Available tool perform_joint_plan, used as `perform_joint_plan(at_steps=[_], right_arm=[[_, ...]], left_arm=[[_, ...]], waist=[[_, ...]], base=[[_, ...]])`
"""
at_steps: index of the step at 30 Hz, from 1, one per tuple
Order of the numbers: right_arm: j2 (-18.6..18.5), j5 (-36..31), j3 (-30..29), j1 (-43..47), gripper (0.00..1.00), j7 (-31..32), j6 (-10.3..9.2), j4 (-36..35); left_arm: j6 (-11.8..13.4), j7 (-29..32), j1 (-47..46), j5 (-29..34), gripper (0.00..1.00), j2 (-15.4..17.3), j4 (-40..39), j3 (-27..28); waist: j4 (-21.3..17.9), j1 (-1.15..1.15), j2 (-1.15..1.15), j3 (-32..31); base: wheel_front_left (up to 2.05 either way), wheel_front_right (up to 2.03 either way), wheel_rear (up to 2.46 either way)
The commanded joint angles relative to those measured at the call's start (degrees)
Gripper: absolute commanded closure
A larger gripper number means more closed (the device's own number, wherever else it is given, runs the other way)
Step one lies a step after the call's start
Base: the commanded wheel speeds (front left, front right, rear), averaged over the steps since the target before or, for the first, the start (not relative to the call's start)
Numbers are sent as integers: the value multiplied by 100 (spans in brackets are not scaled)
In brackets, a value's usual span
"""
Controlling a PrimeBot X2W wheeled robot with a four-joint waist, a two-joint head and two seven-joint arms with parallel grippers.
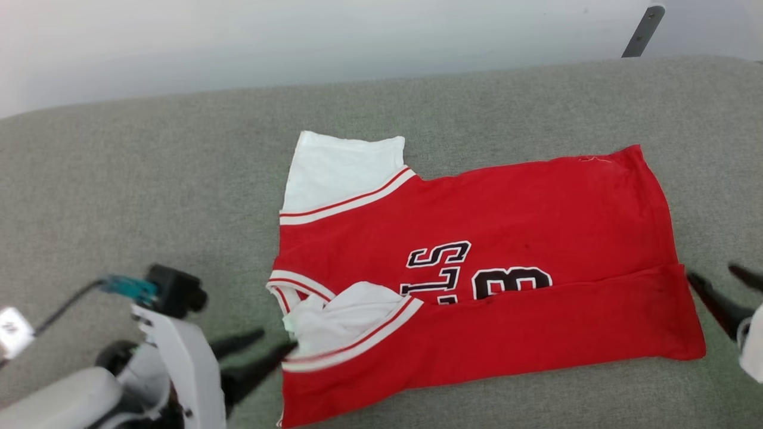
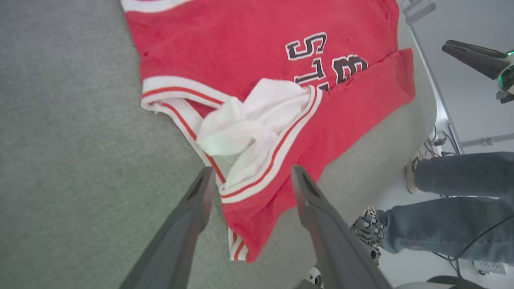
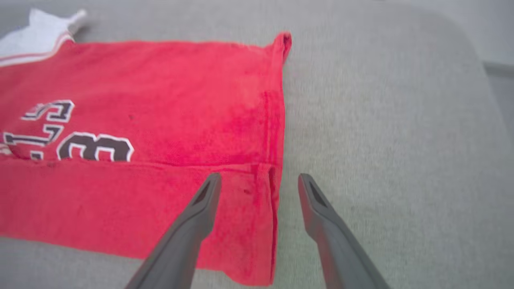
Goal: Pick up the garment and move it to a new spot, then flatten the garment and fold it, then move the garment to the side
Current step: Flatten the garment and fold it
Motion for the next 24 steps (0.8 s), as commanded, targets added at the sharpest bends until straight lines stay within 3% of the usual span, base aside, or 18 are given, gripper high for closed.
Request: perform_joint_plan(at_steps=[1,8,13,19,24], right_arm=[[110,-144,-90,-106,0,-204,-6,-48],[1058,-1004,-313,-621,0,-1940,-6,-17],[1616,-1313,-386,-929,0,-2677,-6,101],[1982,-1312,-410,-951,0,-2964,-6,-8],[2098,-1321,-394,-804,0,-2993,-6,-151]], left_arm=[[46,-130,30,61,0,33,26,79],[309,-1233,-358,656,0,-361,857,508],[143,-1611,-970,962,0,-980,2010,694],[-145,-1391,-2087,1339,0,-1648,3747,669],[-466,-707,-2866,1486,0,-1993,5191,480]], waist=[[-9,0,0,-18],[-220,0,0,18],[-491,0,0,158],[-926,0,0,386],[-1303,0,0,535]], base=[[0,0,0],[0,0,0],[0,0,0],[0,0,0],[0,0,0]])
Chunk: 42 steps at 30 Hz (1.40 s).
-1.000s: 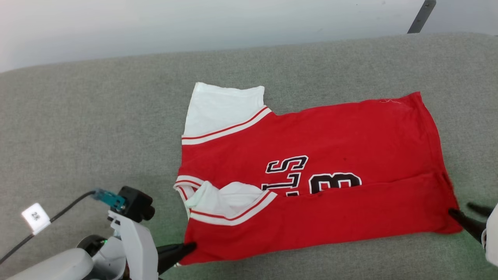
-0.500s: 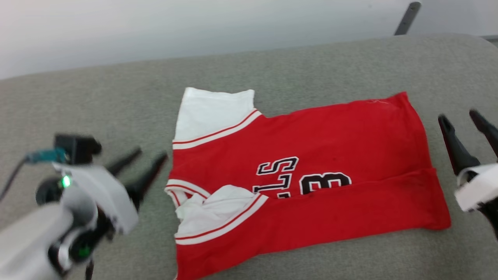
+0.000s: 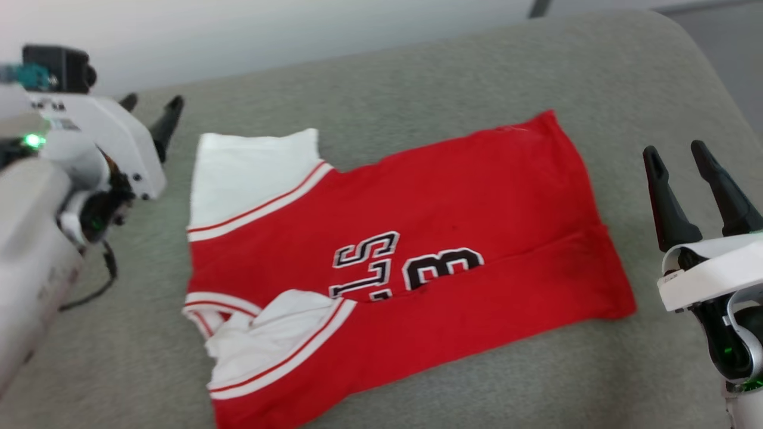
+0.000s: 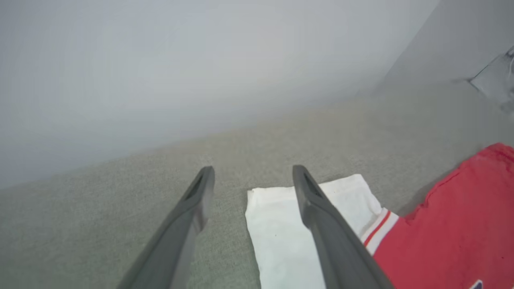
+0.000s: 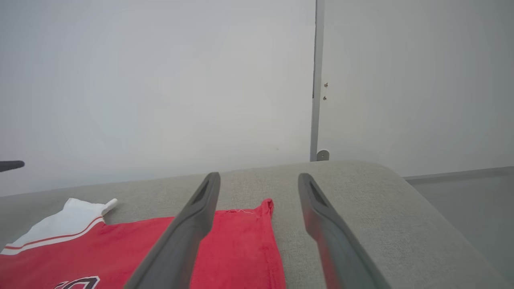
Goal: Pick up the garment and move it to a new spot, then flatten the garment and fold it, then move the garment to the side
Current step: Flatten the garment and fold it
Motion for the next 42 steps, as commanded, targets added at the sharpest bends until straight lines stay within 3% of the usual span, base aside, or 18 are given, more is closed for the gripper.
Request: perform_joint_plan(at_steps=[1,6,9,13,18,25,26,27,28,29,30,31,32,42], right_arm=[[27,0,-41,89,0,-22,-6,-50],[81,81,-70,246,0,51,-6,-132],[99,124,-35,324,0,103,-6,-194],[93,181,26,280,0,143,-6,-276],[56,246,92,138,0,113,-6,-350],[34,250,113,23,0,71,-6,-326],[17,239,117,-9,0,82,-6,-329],[8,230,129,-47,0,95,-6,-331],[-15,222,152,-80,0,117,-6,-332],[-43,212,179,-120,0,144,-6,-333],[-75,207,214,-180,0,161,-6,-330],[-105,205,262,-266,0,202,-6,-321],[-138,216,316,-365,0,235,-6,-301],[-422,528,943,-1561,0,734,-6,386]], left_arm=[[-98,302,-109,58,0,-72,275,-125],[-428,1814,-513,-203,0,-192,1165,-327],[-530,2388,-702,-219,0,-219,1446,-439],[-606,2688,-956,-73,0,-238,1717,-583],[-588,2639,-1275,162,0,-272,2038,-718],[-683,3157,-1178,-67,0,-414,2350,-694],[-705,3272,-1144,-102,3,-435,2353,-697],[-715,3323,-1115,-151,18,-452,2349,-688],[-724,3373,-1105,-209,44,-456,2353,-661],[-727,3423,-1082,-259,76,-475,2339,-641],[-738,3461,-1057,-309,90,-496,2313,-622],[-746,3491,-1044,-369,96,-511,2277,-589],[-751,3527,-1032,-429,100,-527,2235,-554],[-754,3422,-1208,-511,100,-544,1653,-580]], waist=[[-348,0,0,200],[-538,0,0,247],[-598,0,0,300],[-668,0,0,479],[-760,0,0,757],[-802,0,0,932],[-794,0,0,946],[-786,0,0,953],[-778,0,0,958],[-767,0,0,960],[-754,0,0,963],[-740,0,0,967],[-727,0,0,971],[-510,0,0,1099]], base=[[0,0,0],[0,0,0],[0,0,0],[0,0,0],[0,0,0],[0,0,0],[0,0,0],[0,0,0],[0,0,0],[0,0,0],[0,0,0],[0,0,0],[0,0,0],[0,0,0]])
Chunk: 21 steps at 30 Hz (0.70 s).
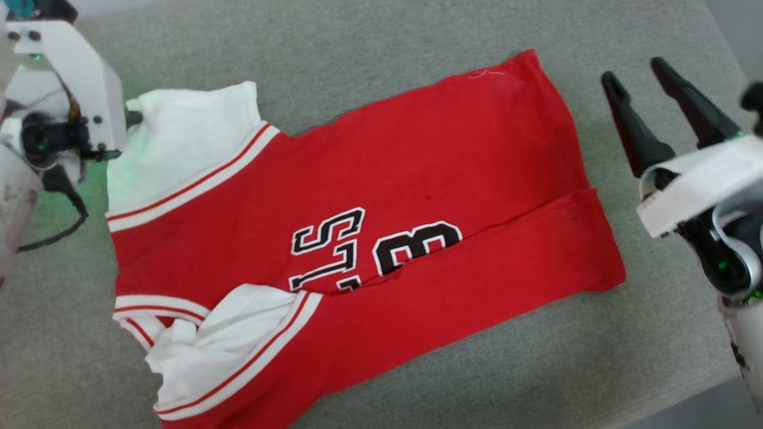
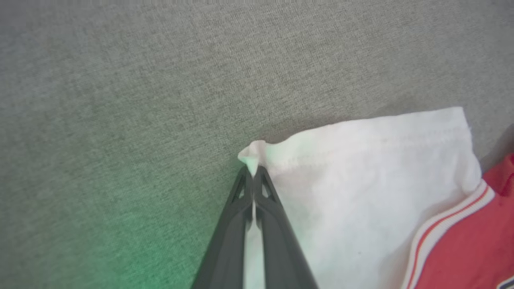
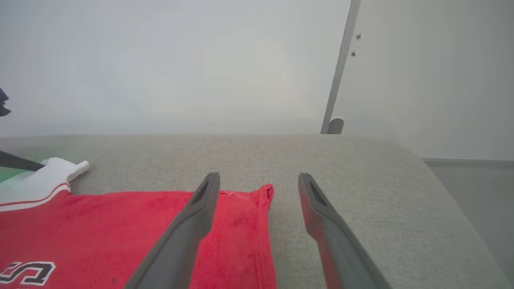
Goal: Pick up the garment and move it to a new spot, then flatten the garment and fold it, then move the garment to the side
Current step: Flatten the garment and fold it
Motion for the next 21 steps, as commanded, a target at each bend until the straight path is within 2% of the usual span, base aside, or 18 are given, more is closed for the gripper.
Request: perform_joint_plan(at_steps=[1,5,8,12,21], right_arm=[[-34,71,79,-141,0,71,-6,79],[-146,374,619,-825,0,938,-6,765],[-268,610,1144,-1367,0,1931,-6,1410],[-330,918,1444,-2090,0,2880,-6,2138],[-230,874,1545,-3108,0,3287,-6,3701]], left_arm=[[-26,11,145,13,100,-131,-43,-83],[-26,-79,7,25,100,-116,-210,-110],[-26,-163,2,-25,100,-146,-335,-125],[-26,-198,9,-58,100,-159,-500,-198],[-21,-281,-123,-109,100,-109,-927,-343]], waist=[[60,0,0,48],[179,0,0,130],[289,0,0,163],[444,0,0,227],[755,0,0,420]], base=[[0,0,0],[0,0,0],[0,0,0],[0,0,0],[0,0,0]])
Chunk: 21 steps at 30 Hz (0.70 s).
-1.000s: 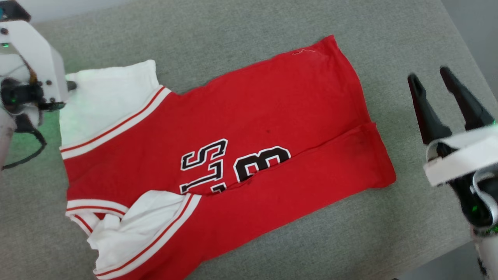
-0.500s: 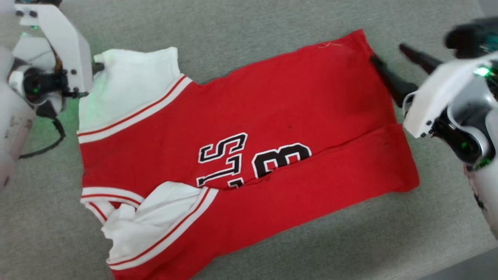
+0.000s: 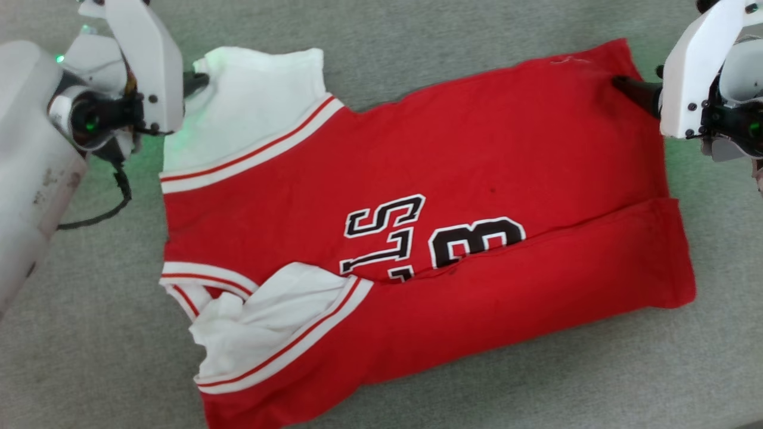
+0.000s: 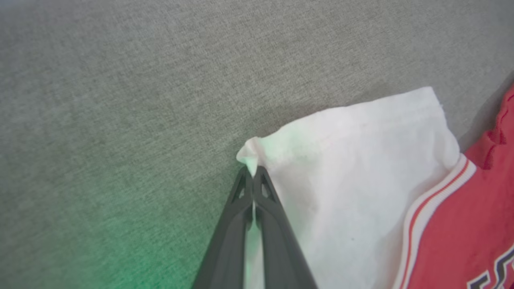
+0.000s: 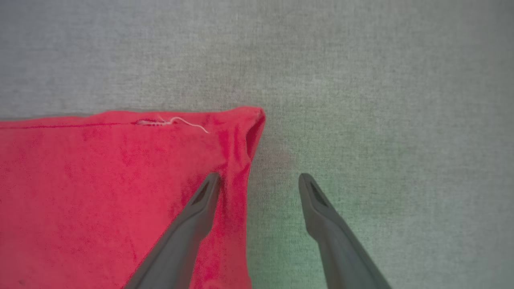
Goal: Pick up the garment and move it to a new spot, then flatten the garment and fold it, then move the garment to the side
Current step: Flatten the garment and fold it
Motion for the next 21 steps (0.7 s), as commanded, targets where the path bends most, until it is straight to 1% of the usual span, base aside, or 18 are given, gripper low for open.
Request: perform_joint_plan(at_steps=[1,6,7,8,9,10,13,16,18,21], right_arm=[[43,12,-4,-101,0,-30,-6,117],[160,67,112,-173,0,-273,-6,582],[169,82,164,-176,25,-312,-6,628],[175,103,219,-173,62,-333,-6,673],[181,139,256,-166,88,-390,-6,679],[175,192,275,-159,100,-461,-6,683],[133,248,389,-118,100,-738,-6,690],[100,315,586,6,100,-1007,-6,657],[41,382,722,114,100,-1174,-6,569],[-146,595,927,370,100,-1426,-6,362]], left_arm=[[-11,7,124,-30,100,-31,-28,-95],[-11,-54,164,-137,100,-16,-278,-171],[-11,-67,169,-151,100,-1,-319,-189],[-11,-89,178,-162,100,7,-361,-204],[-11,-115,187,-192,100,17,-401,-212],[-11,-154,198,-221,100,22,-439,-211],[-11,-327,257,-337,100,26,-548,-175],[-11,-585,382,-527,100,89,-717,-78],[-11,-764,501,-612,100,170,-932,-55],[-11,-1050,786,-729,100,296,-1409,-65]], waist=[[104,0,0,77],[194,0,0,87],[203,0,0,90],[215,0,0,86],[226,0,0,79],[236,0,0,68],[251,0,0,-30],[278,0,0,-267],[310,0,0,-482],[401,0,0,-867]], base=[[0,0,0],[0,0,0],[0,0,0],[0,0,0],[0,0,0],[0,0,0],[0,0,0],[0,0,0],[0,0,0],[0,0,0]])
